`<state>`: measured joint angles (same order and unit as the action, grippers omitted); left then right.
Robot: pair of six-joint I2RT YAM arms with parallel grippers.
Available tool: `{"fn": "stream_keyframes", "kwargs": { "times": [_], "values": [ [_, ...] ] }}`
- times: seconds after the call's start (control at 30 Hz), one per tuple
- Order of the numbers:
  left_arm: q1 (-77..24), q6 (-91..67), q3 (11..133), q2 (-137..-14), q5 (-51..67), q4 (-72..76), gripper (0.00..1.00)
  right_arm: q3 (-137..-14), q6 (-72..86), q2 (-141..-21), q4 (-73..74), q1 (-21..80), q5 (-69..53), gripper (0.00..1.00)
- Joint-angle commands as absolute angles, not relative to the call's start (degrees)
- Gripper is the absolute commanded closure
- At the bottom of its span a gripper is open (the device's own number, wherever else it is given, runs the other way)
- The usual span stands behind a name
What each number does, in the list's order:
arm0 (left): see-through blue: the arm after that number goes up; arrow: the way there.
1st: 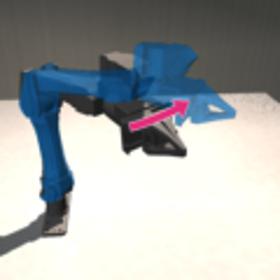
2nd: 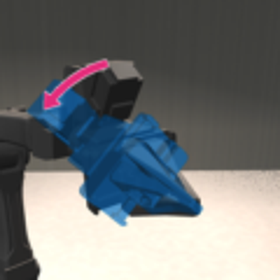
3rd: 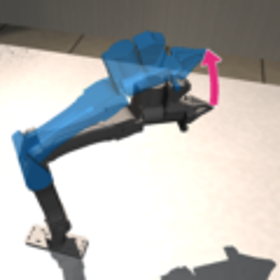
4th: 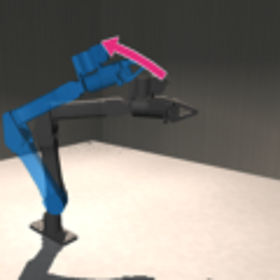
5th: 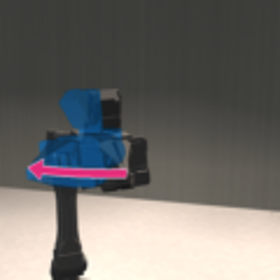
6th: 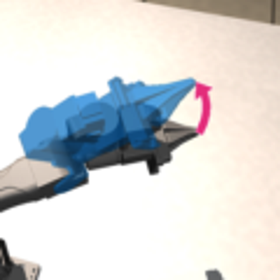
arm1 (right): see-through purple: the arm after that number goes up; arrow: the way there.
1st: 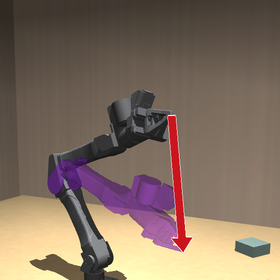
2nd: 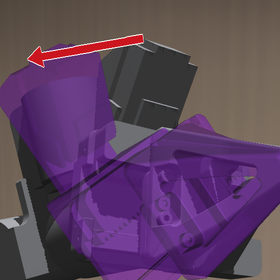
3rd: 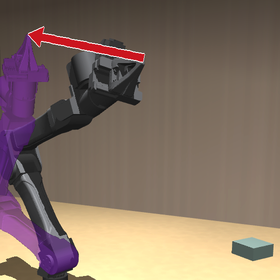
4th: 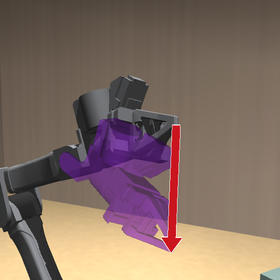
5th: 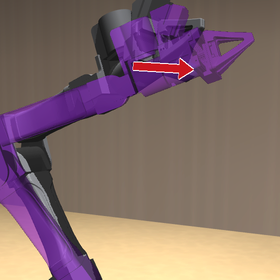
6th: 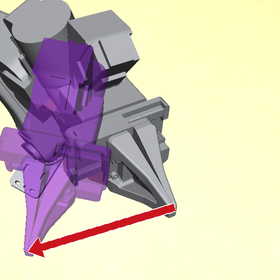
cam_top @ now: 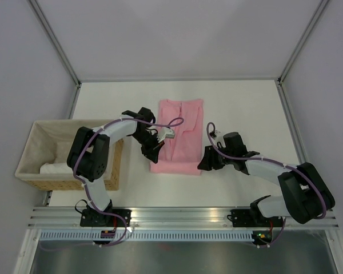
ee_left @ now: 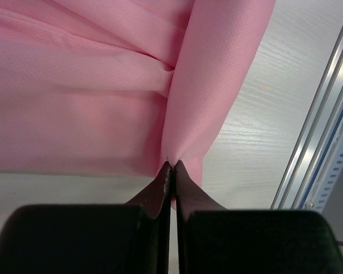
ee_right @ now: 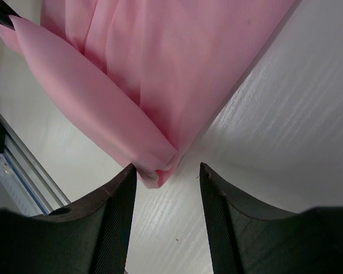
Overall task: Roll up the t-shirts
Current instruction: Roll the tshirt
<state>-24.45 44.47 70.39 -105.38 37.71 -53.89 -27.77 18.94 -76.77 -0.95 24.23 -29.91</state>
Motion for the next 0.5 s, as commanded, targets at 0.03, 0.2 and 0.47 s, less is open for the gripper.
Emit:
{"fn": "stream_keyframes", "kwargs": {
  "times": [0.03, 0.2, 0.47],
  "values": [
    [-24.0, 41.5, 71.5, -106.5, 34.1, -50.8, 0.98, -27.7, 22.0, -78.7, -9.2, 24.3, -30.8, 0.46],
    [-24.4, 39.3, 72.6, -107.7, 30.9, -49.1, 0.98, -29.4, 23.3, -82.4, -10.2, 24.3, -30.7, 0.53],
    [-24.5, 39.3, 71.3, -106.9, 27.9, -46.4, 0.93, -31.6, 23.9, -87.1, -8.9, 23.0, -31.2, 0.94]
  ]
}}
